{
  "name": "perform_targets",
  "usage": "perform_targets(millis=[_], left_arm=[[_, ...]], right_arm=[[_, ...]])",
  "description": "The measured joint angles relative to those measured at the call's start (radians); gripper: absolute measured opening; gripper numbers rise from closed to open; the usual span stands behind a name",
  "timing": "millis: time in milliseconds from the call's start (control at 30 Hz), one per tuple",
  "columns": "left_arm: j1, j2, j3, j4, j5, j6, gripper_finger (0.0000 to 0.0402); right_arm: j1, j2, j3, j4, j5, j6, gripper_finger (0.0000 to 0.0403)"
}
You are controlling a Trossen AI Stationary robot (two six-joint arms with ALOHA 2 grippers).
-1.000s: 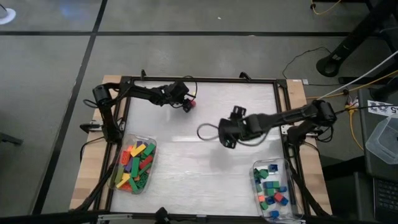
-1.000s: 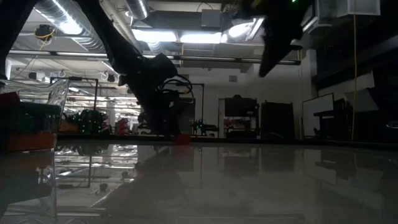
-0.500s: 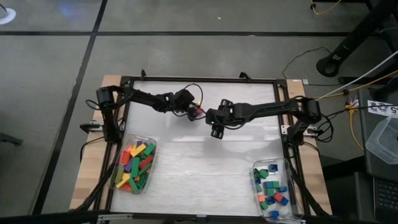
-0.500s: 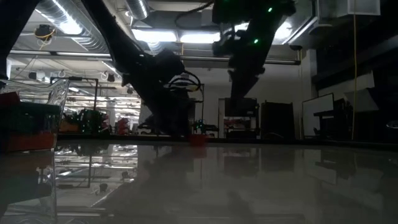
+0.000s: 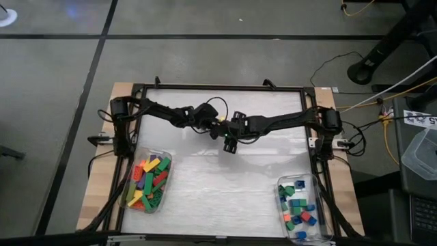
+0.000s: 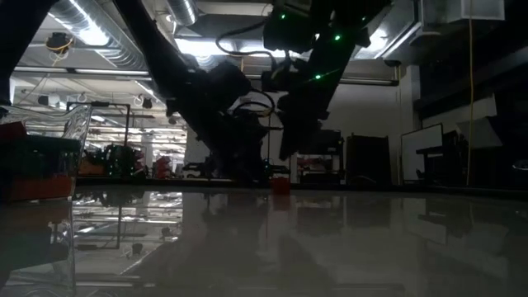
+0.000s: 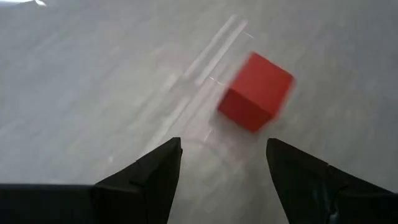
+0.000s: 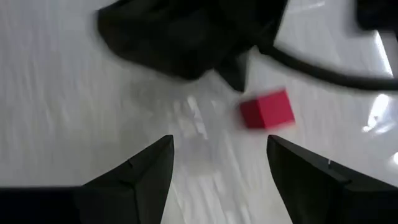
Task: Sort blocks by size
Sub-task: Put the small red wooden block into the right transparent bin
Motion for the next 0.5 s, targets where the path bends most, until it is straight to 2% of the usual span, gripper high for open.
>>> perform_targets(millis=[100, 267, 500], left_arm=[[0.000, -0.034, 0.000, -0.027, 0.002, 0.018, 0.0225], [0.009, -0.119, -0.001, -0.170, 0.001, 0.076, 0.0225], [0.012, -0.257, -0.001, -0.387, 0.001, 0.140, 0.0225]], right_arm=[[-0.043, 0.005, 0.000, 0.004, -0.045, -0.015, 0.0254], [-0.109, 0.013, 0.000, 0.010, -0.147, -0.108, 0.0254], [-0.166, 0.013, 0.000, 0.071, -0.183, -0.312, 0.0254]])
